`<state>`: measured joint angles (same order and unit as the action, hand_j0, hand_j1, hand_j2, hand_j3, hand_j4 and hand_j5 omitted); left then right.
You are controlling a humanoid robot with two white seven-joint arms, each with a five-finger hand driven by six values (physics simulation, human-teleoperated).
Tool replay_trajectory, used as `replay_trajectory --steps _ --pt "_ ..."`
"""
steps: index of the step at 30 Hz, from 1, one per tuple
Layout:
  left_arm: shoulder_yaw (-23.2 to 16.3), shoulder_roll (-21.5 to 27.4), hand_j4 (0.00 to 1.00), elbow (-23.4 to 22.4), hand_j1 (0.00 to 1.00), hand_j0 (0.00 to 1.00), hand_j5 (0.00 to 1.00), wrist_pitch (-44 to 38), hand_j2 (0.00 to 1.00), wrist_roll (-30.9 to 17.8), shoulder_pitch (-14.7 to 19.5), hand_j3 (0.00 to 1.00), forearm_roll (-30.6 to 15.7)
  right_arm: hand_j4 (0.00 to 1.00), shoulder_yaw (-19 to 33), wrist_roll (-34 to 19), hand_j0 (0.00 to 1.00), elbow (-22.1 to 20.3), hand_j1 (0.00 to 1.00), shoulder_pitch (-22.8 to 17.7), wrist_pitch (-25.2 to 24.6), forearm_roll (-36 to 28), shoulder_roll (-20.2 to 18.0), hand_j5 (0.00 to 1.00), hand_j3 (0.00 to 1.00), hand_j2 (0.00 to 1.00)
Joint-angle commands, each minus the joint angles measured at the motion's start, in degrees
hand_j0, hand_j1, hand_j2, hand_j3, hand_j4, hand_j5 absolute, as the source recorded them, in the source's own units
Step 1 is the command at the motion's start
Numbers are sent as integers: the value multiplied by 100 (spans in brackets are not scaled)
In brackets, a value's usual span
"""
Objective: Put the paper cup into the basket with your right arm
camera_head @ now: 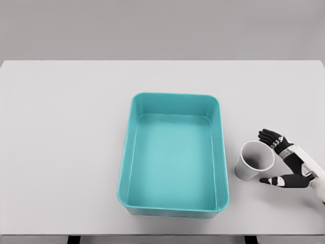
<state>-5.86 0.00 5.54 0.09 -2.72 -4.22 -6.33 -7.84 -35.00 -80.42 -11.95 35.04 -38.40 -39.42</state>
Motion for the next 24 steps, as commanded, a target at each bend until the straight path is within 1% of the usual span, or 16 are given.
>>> replay_trajectory --steps 1,3,16,24 --pt "6 0 100 0 100 100 100 0 100 -1 0 100 0 100 -60 0 100 0 100 9 -4 -1 84 100 100 100" --pt "-3 0 100 0 100 100 100 0 100 -1 0 100 0 100 -69 0 100 -17 100 18 -4 96 137 100 100 100" --pt "6 0 100 0 100 100 100 0 100 -1 0 100 0 100 -130 0 100 -96 100 18 -4 96 137 100 100 100" --pt "6 0 100 0 100 100 100 0 100 -1 0 100 0 100 -157 0 100 -96 100 35 -4 105 216 100 100 100"
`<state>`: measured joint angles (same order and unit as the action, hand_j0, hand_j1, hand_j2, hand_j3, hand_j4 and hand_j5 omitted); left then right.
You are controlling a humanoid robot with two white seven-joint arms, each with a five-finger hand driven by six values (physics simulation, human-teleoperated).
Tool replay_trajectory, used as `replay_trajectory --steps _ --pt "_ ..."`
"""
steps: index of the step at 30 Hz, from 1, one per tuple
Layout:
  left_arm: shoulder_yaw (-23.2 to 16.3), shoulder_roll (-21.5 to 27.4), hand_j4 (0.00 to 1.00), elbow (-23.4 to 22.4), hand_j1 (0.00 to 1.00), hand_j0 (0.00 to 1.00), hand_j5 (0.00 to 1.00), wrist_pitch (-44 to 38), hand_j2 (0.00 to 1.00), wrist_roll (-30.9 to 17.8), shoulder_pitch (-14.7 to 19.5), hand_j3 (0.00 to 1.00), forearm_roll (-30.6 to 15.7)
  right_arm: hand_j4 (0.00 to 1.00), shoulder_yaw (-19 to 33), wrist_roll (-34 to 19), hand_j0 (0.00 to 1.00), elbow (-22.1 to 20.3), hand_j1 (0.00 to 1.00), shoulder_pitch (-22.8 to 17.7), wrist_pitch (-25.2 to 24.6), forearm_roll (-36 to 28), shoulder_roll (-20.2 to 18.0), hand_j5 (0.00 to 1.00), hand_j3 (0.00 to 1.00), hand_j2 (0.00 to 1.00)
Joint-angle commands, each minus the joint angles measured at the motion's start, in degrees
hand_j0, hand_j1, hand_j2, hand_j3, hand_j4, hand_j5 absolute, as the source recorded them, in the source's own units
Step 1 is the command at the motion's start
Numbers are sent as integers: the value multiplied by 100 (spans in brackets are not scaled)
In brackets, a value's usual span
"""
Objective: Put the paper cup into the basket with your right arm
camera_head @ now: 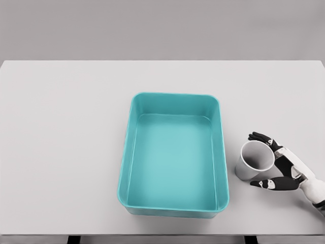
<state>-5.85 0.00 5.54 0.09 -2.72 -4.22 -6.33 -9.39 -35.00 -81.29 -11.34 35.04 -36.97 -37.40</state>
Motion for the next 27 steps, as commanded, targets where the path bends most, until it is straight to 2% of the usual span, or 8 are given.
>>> replay_trajectory --steps 1,21,23,25,27 --pt "-4 0 100 0 100 100 100 0 100 -1 0 100 0 100 -10 0 100 -9 100 9 -4 -39 13 100 100 100" --pt "-4 0 100 0 100 100 100 0 100 -1 0 100 0 99 -107 0 99 -80 99 202 -4 128 215 99 99 99" --pt "5 0 100 0 100 100 100 0 100 -1 0 100 0 80 -98 0 80 -71 80 246 -32 190 277 80 80 80" --pt "-4 0 100 0 100 100 100 0 100 -1 0 100 0 71 -89 0 71 -53 71 246 -85 198 277 71 71 71" --pt "-4 0 100 0 100 100 100 0 100 -1 0 100 0 68 -89 0 68 -53 68 255 -103 198 277 68 68 68"
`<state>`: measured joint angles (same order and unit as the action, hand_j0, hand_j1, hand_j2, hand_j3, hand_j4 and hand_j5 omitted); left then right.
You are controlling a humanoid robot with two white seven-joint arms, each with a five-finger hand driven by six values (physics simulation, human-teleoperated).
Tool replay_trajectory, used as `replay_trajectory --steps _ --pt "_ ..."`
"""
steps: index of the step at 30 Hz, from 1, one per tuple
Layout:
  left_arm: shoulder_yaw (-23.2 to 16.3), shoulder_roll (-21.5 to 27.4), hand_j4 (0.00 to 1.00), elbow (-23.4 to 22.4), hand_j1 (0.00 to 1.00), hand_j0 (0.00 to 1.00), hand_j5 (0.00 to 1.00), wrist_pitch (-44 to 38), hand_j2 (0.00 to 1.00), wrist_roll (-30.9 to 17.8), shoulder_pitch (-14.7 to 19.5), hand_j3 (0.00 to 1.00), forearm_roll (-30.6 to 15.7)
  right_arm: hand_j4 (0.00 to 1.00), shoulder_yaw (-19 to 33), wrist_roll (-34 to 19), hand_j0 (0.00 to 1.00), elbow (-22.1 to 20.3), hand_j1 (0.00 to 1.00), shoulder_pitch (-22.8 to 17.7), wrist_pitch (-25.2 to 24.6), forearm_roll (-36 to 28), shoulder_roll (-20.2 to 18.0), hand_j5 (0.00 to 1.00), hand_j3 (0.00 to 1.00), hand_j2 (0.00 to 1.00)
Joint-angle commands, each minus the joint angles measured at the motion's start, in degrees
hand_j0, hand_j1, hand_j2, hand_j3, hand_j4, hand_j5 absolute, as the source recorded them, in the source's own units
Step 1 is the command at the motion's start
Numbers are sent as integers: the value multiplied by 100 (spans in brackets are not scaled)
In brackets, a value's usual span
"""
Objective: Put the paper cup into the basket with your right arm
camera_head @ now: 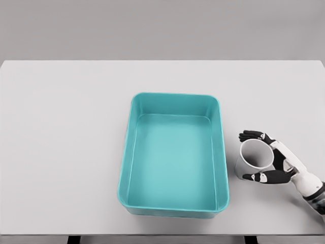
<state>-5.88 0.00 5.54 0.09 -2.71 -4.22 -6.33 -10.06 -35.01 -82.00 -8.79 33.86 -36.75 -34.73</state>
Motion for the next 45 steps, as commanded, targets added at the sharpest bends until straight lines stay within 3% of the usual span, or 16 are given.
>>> replay_trajectory --steps 1,14,21,35,45 --pt "-1 0 100 -1 100 100 100 0 100 -1 0 100 0 66 -22 1 66 18 66 0 15 177 10 66 66 66" --pt "-1 0 100 -1 100 100 100 0 100 -1 0 100 0 54 -5 1 54 -9 54 -9 15 186 1 54 54 54" --pt "-1 0 100 -1 100 100 100 0 100 -1 0 100 0 53 48 1 53 -17 53 0 15 186 -34 53 53 53" --pt "-1 0 100 -1 100 100 100 0 100 -1 0 100 0 47 224 1 47 -132 47 343 24 186 -87 47 47 47" --pt "-1 0 100 -1 100 100 100 0 100 -1 0 100 0 47 224 1 47 -158 47 844 24 318 -78 47 47 47"
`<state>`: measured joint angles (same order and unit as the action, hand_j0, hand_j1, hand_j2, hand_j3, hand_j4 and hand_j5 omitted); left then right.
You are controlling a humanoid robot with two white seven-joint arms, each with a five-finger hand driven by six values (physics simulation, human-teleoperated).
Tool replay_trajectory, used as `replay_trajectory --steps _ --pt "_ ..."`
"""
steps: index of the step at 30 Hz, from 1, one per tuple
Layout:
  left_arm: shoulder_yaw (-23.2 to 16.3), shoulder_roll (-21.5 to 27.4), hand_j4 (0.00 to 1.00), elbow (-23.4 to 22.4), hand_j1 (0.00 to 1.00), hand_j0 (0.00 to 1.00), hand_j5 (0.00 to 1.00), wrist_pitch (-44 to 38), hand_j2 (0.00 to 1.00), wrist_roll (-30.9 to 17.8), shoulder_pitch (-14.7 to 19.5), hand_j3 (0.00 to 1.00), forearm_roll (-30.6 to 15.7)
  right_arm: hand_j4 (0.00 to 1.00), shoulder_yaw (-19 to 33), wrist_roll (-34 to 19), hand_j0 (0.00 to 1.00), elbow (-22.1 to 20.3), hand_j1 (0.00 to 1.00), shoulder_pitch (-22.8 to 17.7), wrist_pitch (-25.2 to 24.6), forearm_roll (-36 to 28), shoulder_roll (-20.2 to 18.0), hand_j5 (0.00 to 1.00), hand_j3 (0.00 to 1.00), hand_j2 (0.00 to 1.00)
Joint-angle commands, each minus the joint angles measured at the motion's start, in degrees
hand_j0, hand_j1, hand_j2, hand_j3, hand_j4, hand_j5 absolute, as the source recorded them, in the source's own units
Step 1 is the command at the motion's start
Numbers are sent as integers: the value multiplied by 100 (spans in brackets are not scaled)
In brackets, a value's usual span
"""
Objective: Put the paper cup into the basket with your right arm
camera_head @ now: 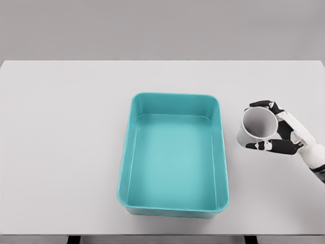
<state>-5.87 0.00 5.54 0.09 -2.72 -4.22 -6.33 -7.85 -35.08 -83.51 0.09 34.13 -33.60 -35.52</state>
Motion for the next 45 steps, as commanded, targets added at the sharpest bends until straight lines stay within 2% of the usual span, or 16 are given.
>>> replay_trajectory --steps 1,5,7,9,13,19,23,25,30,41,44,45 --pt "-2 0 100 0 100 100 100 0 100 -1 0 100 0 47 3 8 47 -43 47 0 6 20 -8 47 47 47" --pt "7 0 100 0 100 100 100 0 100 -1 0 100 0 47 3 8 47 -403 47 44 59 372 62 47 47 47" --pt "-2 0 100 0 100 100 100 0 100 -1 0 100 0 47 292 8 47 -710 47 44 68 758 89 47 47 47" --pt "7 0 100 0 100 100 100 0 100 -1 0 100 0 47 389 8 47 -983 47 44 85 1048 194 47 47 47" --pt "7 0 100 0 100 100 100 0 100 -1 0 100 0 47 433 8 47 -1229 47 106 87 1778 555 47 47 47" --pt "-2 0 100 0 100 100 100 0 100 -1 0 100 0 46 363 8 46 -1545 46 369 87 2015 616 46 46 46" --pt "-1 0 100 0 100 100 100 0 100 -1 0 100 0 47 29 8 47 -1554 47 615 87 2420 616 47 47 47" --pt "-2 0 100 0 100 100 100 0 100 -1 0 100 0 46 -226 8 46 -1686 46 826 87 2499 599 46 46 46" --pt "-1 0 100 0 100 100 100 0 100 -1 0 100 0 47 -806 8 47 -1695 47 1371 87 3096 590 47 47 47" --pt "7 0 100 0 100 100 100 0 100 -1 0 100 0 47 -1228 8 47 -1695 47 1925 87 3369 414 47 47 47" --pt "-2 0 100 0 100 100 100 0 100 -1 0 100 0 48 -1333 8 48 -1695 48 1951 87 3571 388 48 48 48" --pt "-1 0 100 0 100 100 100 0 100 -1 0 100 0 51 -1351 8 51 -1695 51 1951 87 3589 344 51 51 51"
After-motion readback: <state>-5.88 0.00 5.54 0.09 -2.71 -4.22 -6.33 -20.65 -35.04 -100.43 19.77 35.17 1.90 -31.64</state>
